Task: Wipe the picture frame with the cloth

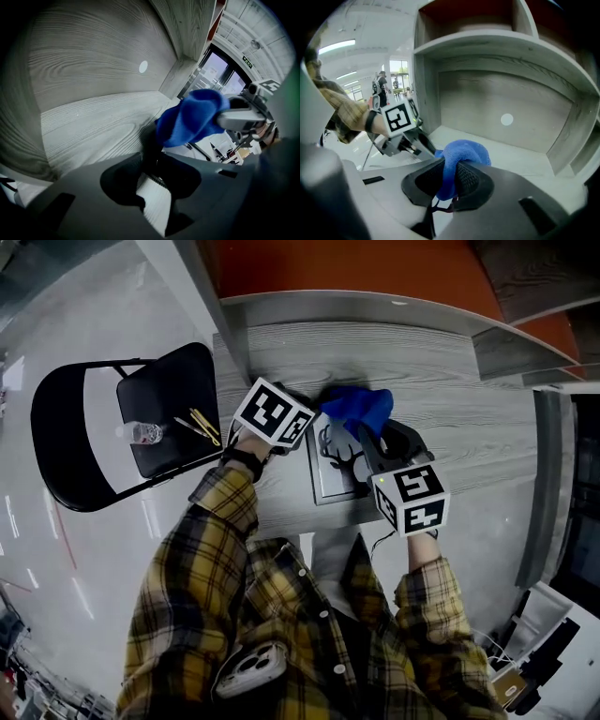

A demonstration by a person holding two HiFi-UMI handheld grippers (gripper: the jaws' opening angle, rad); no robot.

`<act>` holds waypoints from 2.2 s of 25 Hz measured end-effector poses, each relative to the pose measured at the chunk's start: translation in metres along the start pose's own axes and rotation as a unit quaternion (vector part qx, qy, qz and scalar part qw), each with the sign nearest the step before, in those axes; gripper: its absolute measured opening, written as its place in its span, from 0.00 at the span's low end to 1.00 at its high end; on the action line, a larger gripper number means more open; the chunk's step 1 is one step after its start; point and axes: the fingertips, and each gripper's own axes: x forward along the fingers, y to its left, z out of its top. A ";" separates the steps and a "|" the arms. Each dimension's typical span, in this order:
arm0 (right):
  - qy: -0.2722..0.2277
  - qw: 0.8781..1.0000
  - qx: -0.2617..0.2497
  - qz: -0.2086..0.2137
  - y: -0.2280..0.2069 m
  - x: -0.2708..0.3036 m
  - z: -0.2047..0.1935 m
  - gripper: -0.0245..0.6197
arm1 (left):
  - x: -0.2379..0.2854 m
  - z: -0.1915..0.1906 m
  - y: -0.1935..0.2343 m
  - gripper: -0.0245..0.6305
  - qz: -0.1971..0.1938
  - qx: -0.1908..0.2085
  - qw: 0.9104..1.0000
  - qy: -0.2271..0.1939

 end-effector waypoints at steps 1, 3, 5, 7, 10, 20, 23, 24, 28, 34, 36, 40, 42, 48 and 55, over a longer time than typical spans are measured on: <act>0.012 1.000 0.005 -0.006 -0.004 0.016 -0.007 0.12 | 0.000 0.000 0.000 0.20 0.001 0.000 1.000 0.000; 0.041 0.999 0.017 -0.009 -0.008 0.043 -0.025 0.12 | -0.001 0.000 0.000 0.20 0.001 -0.001 1.000 -0.001; 0.078 0.997 0.018 0.000 -0.003 0.062 -0.044 0.12 | 0.000 0.001 -0.001 0.20 -0.001 -0.003 1.000 -0.002; 0.101 0.995 0.008 0.004 0.003 0.071 -0.056 0.12 | 0.000 0.001 0.000 0.20 -0.001 -0.003 1.000 -0.002; 0.109 0.994 0.000 0.007 0.006 0.071 -0.062 0.12 | -0.001 0.002 0.000 0.20 0.000 -0.002 1.000 -0.002; 0.160 0.984 0.023 0.073 0.039 0.037 -0.093 0.12 | -0.001 0.000 0.000 0.20 0.000 -0.006 1.000 -0.002; 0.170 0.981 0.033 0.090 0.053 0.024 -0.108 0.12 | -0.001 0.000 0.001 0.20 -0.001 -0.004 1.000 -0.003; 0.173 0.980 0.036 0.095 0.057 0.020 -0.113 0.12 | 0.000 0.000 0.001 0.20 -0.001 -0.005 1.000 -0.003; 0.192 0.974 0.052 0.111 0.072 0.000 -0.127 0.12 | 0.000 0.000 0.001 0.20 -0.002 -0.004 1.000 -0.003; 0.179 0.972 0.086 0.124 0.085 -0.023 -0.139 0.12 | -0.001 0.000 0.001 0.20 -0.002 -0.006 1.000 -0.003; 0.179 0.971 0.093 0.127 0.089 -0.029 -0.142 0.12 | -0.001 0.000 0.000 0.20 -0.002 -0.005 1.000 -0.003; 0.185 0.968 0.089 0.140 0.096 -0.040 -0.152 0.12 | -0.001 0.001 0.000 0.20 -0.001 -0.004 1.000 -0.004; 0.178 0.970 0.085 0.143 0.097 -0.043 -0.152 0.12 | -0.001 0.000 0.000 0.20 -0.002 -0.006 1.000 -0.004; 0.085 0.984 0.074 0.135 0.080 -0.047 -0.077 0.12 | 0.000 0.001 0.000 0.20 -0.002 -0.004 1.000 -0.003; 0.020 0.998 0.035 0.053 0.047 0.026 -0.019 0.12 | 0.000 0.000 0.000 0.20 -0.001 -0.004 1.000 -0.003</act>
